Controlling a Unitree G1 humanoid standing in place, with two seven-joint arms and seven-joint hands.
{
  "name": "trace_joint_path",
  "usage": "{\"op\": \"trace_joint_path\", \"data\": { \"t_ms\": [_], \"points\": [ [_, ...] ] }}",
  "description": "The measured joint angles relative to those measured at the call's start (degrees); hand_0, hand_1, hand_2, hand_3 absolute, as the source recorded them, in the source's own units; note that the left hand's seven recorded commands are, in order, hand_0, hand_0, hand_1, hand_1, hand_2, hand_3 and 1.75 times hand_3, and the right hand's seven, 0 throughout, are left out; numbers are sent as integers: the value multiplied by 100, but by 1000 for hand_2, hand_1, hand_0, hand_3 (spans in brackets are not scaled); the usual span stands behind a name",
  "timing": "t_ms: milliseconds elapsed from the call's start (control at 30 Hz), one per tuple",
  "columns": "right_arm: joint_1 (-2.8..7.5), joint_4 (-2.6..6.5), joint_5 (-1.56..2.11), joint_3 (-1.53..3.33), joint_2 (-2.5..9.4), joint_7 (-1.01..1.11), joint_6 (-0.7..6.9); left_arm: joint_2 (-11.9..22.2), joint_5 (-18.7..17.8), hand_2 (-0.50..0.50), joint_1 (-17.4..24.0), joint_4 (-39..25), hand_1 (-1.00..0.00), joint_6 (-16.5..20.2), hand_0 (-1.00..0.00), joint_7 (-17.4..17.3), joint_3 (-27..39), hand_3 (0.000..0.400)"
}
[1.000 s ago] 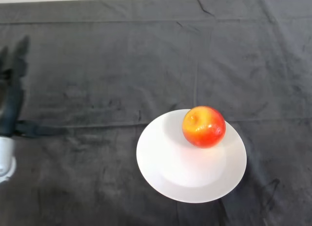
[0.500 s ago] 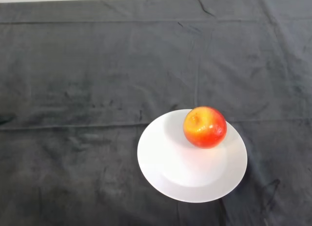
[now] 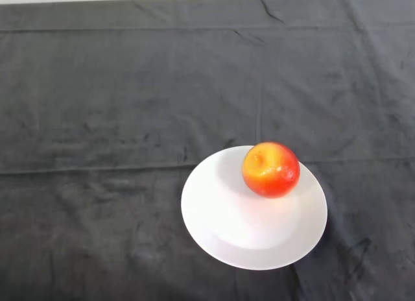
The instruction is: Move the apple to the plate
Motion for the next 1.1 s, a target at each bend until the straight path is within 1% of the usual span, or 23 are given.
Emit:
{"op": "trace_joint_path", "data": {
  "t_ms": [200,400,600,733,1100],
  "points": [
    [0,0,0,0,0,0,0,4,-383,0,-1,0,0,330,0,-6,414,0],
    [0,0,0,0,0,0,0,3,-594,0,-1,-1,0,487,0,-7,654,0],
    [0,0,0,0,0,0,0,3,-619,0,-2,-9,0,543,0,-35,699,0],
    [0,0,0,0,-1,0,0,3,-621,0,-2,-19,0,549,0,-71,849,0],
    [0,0,0,0,-1,0,0,6,-621,0,-2,-30,0,581,0,-184,910,0]
  ]
}}
